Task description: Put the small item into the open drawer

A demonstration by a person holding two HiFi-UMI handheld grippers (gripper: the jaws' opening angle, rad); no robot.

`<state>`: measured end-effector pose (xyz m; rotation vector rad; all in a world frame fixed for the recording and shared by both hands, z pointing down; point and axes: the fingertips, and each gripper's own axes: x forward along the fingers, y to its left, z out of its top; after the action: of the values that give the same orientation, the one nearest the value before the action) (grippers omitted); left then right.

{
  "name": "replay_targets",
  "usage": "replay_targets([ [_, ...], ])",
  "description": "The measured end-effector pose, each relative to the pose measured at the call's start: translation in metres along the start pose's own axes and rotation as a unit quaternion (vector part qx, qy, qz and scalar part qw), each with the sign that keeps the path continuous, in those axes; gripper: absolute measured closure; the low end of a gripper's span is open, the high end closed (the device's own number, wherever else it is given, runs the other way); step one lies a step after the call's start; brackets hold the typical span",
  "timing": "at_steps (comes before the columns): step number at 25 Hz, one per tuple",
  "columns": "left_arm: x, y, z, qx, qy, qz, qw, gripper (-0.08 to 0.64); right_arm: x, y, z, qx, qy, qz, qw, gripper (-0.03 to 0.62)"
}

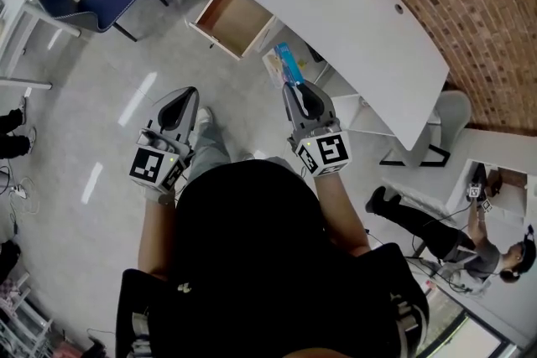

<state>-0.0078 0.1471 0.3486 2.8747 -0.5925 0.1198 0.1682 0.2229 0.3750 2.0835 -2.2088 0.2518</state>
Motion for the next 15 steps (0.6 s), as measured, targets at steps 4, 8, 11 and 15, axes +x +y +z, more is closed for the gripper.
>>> replay_targets([
  [4,0.021,0.051,0.008,-0.006,0.005,-0.013,0.9999,0.558,0.05,-0.002,0.007,-0.003,0.01,-0.012,1.0,0.503],
  [8,0.038,0.099,0.016,-0.008,0.011,-0.028,0.9995,0.558,0.1,-0.002,0.013,-0.006,0.023,-0.025,0.999,0.503],
  [11,0.049,0.132,0.019,-0.013,0.018,-0.037,0.9991,0.558,0.135,-0.001,0.014,-0.009,0.034,-0.032,0.999,0.503],
  [15,0.058,0.172,0.017,-0.017,0.026,-0.048,0.9984,0.558,0.177,0.004,0.01,-0.013,0.052,-0.037,0.998,0.503],
])
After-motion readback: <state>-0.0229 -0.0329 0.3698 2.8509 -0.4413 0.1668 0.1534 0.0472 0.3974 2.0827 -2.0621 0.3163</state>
